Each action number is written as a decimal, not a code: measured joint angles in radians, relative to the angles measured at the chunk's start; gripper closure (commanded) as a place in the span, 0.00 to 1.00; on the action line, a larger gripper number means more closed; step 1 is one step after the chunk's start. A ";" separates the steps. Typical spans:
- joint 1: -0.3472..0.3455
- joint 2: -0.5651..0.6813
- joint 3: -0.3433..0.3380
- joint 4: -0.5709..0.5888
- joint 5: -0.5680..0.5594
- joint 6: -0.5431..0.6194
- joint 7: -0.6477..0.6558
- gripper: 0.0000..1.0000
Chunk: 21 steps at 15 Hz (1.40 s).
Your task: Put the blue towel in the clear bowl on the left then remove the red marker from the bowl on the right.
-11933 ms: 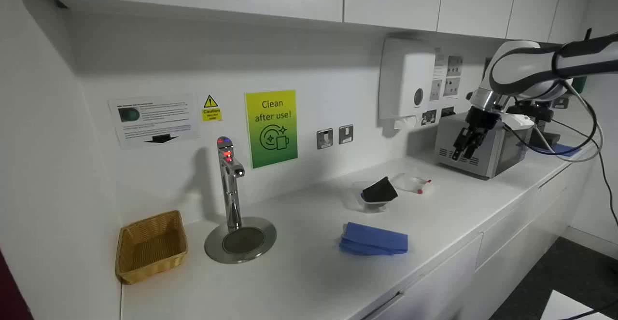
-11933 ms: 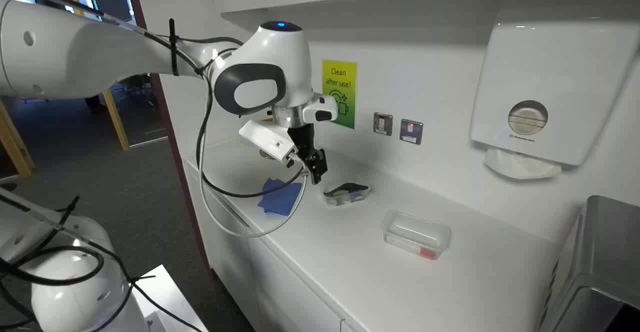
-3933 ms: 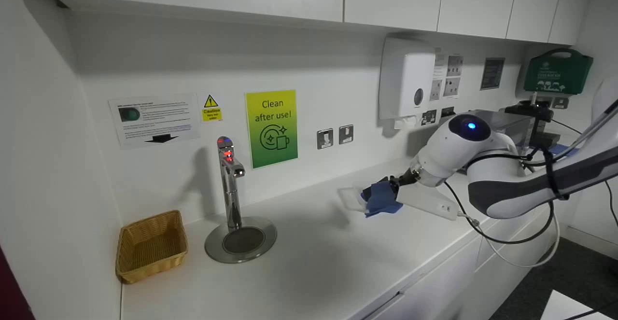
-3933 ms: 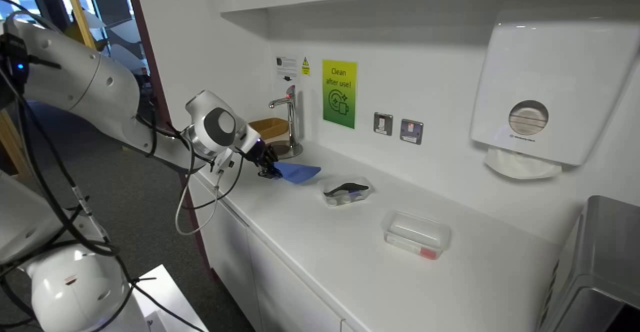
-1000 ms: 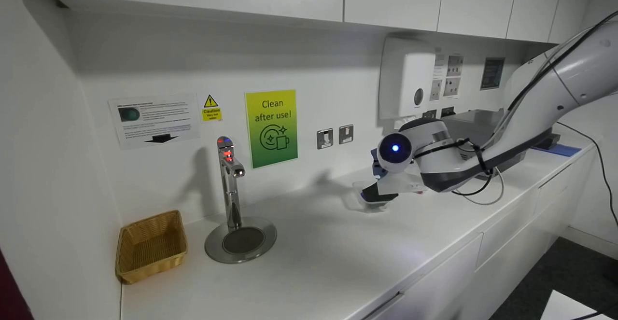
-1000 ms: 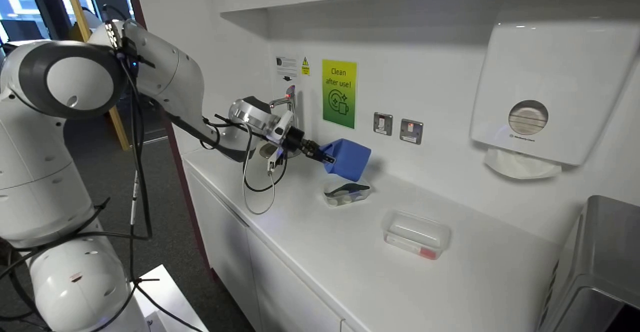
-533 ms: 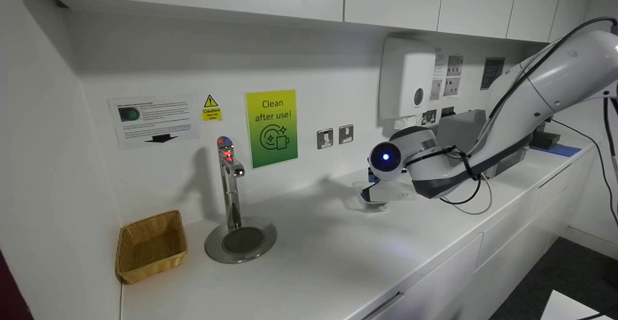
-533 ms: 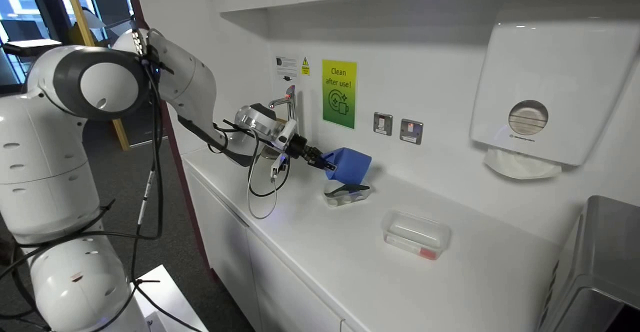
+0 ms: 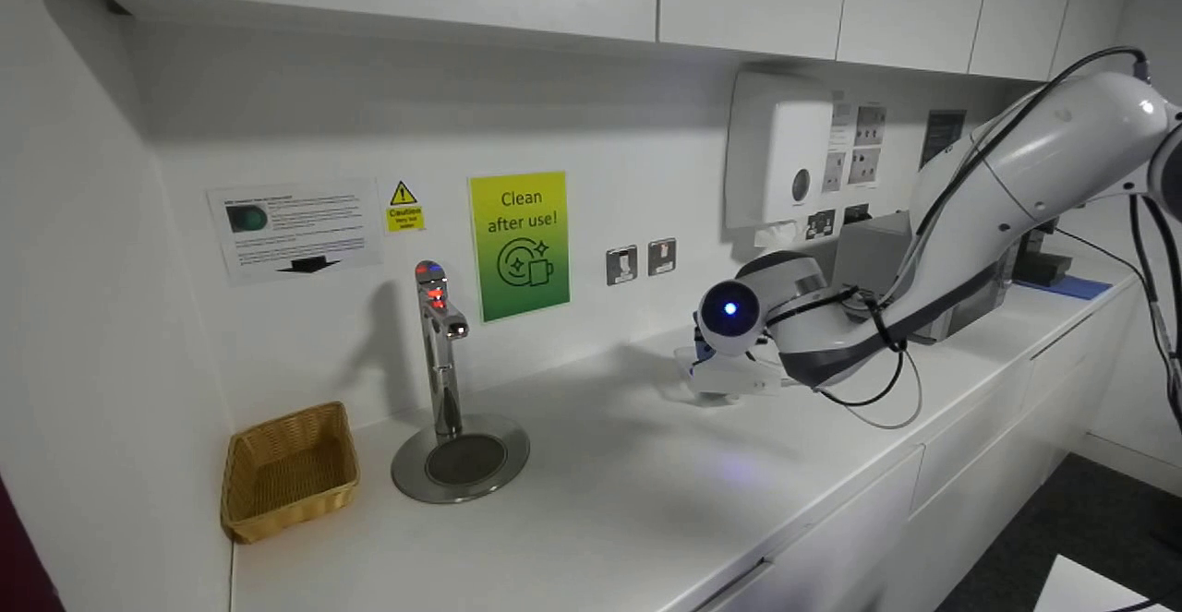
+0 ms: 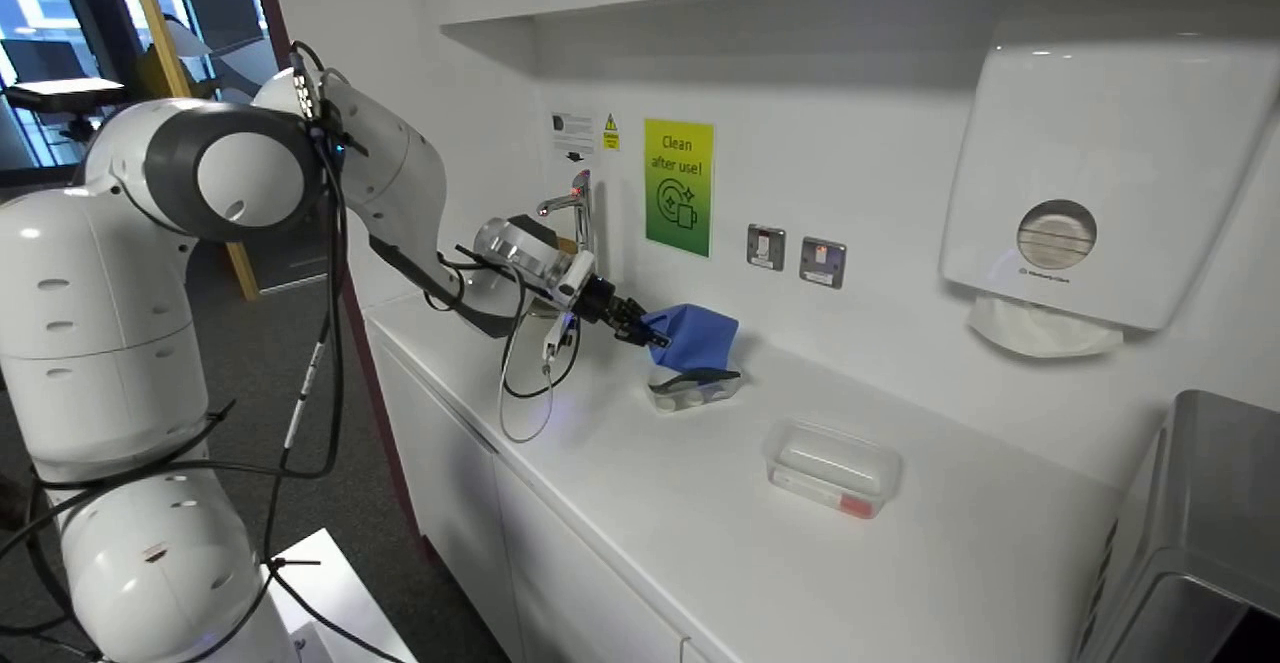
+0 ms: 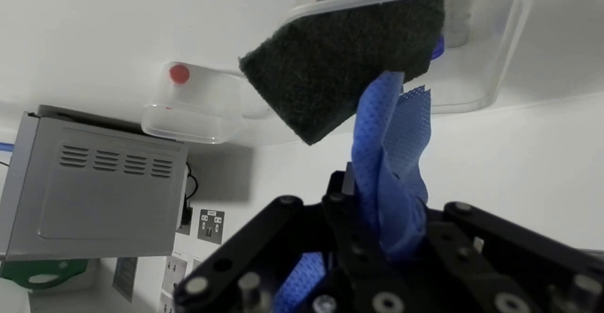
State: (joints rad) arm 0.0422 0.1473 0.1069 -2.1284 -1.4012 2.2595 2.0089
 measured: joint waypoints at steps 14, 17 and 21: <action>0.000 -0.010 -0.008 0.031 -0.001 0.024 0.058 0.98; 0.000 -0.010 -0.008 0.035 -0.001 0.026 0.065 0.98; 0.000 -0.007 -0.010 0.034 -0.001 0.051 0.097 0.98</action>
State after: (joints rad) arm 0.0417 0.1407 0.0970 -2.0941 -1.4021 2.3104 2.1059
